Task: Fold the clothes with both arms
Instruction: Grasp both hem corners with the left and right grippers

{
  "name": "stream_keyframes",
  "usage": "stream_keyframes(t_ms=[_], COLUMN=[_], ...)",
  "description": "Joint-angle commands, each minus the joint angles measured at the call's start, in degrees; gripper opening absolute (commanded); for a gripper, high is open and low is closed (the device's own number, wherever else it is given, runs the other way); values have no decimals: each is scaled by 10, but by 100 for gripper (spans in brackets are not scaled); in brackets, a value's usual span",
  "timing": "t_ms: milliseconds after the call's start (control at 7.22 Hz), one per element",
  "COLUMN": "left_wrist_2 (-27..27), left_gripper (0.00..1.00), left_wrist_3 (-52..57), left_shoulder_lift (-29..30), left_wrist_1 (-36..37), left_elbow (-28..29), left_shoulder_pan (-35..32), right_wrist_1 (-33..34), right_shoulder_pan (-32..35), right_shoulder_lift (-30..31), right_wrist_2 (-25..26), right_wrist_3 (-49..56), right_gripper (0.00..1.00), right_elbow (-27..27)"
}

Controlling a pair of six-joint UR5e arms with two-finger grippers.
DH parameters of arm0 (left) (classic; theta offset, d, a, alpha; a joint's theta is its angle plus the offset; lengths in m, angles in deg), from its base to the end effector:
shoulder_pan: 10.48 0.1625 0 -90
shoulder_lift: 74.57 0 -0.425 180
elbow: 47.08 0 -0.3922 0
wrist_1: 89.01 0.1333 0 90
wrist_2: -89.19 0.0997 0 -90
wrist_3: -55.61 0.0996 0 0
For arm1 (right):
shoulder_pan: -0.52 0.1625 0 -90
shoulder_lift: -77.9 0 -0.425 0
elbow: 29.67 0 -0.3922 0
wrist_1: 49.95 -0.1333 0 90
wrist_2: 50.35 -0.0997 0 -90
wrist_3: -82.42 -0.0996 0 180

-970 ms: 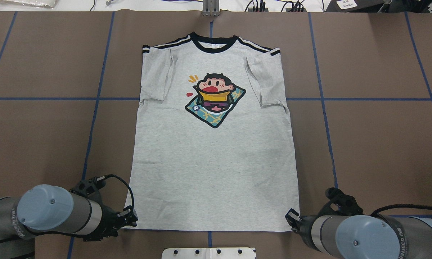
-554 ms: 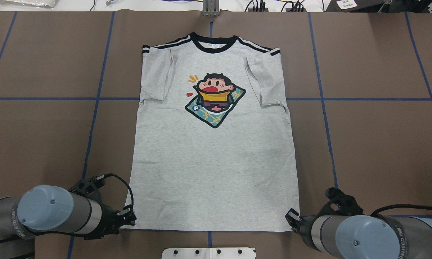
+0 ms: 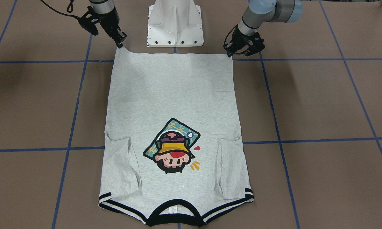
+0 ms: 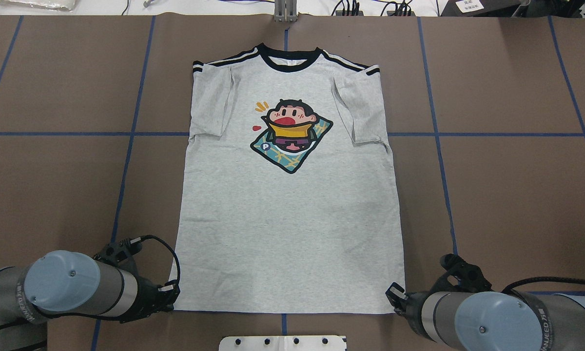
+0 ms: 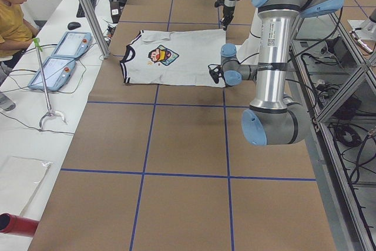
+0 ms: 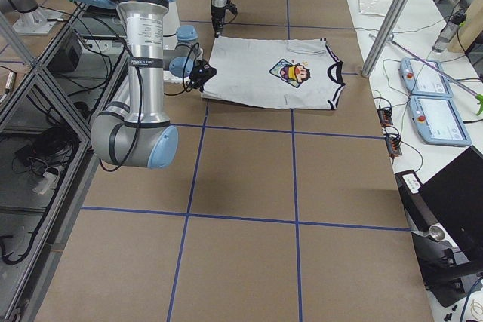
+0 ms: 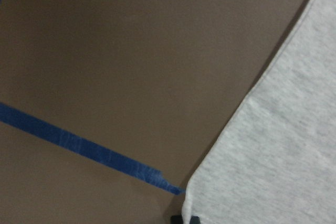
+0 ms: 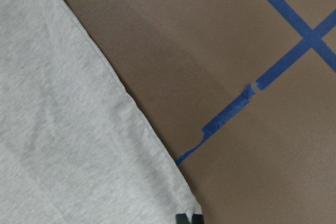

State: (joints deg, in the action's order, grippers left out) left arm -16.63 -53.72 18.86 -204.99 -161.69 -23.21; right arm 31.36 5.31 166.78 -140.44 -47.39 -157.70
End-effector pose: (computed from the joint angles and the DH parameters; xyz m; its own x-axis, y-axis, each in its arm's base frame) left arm 0.4718 -0.2154 0.3780 0.5418 -0.4489 -0.7106 0.1867 0.8886 -0.4190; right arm -0.4405 -0.1705 0.3327 0.4611 0.6811 0.5688 -0.4915 0.7297 -0.4754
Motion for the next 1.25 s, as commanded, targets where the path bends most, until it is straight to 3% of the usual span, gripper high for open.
stream_keyframes(t_ms=[0,831,1108], left_wrist_2=[0,-3,-6], left_gripper=[0,0,0], left_wrist_3=[6,3,26], left_shoulder_lift=[1,1,10], left_wrist_1=[1,80,84], left_elbow=[-14,-158,-169], left_shoulder_pan=[0,-4,-47], right_wrist_1=[0,3,3], right_shoulder_pan=[2,-25,35], right_shoulder_lift=[2,43,35], right_wrist_2=[0,5,6], right_wrist_3=[0,-7,1], right_gripper=[0,0,0], right_elbow=[-3,-65,-62])
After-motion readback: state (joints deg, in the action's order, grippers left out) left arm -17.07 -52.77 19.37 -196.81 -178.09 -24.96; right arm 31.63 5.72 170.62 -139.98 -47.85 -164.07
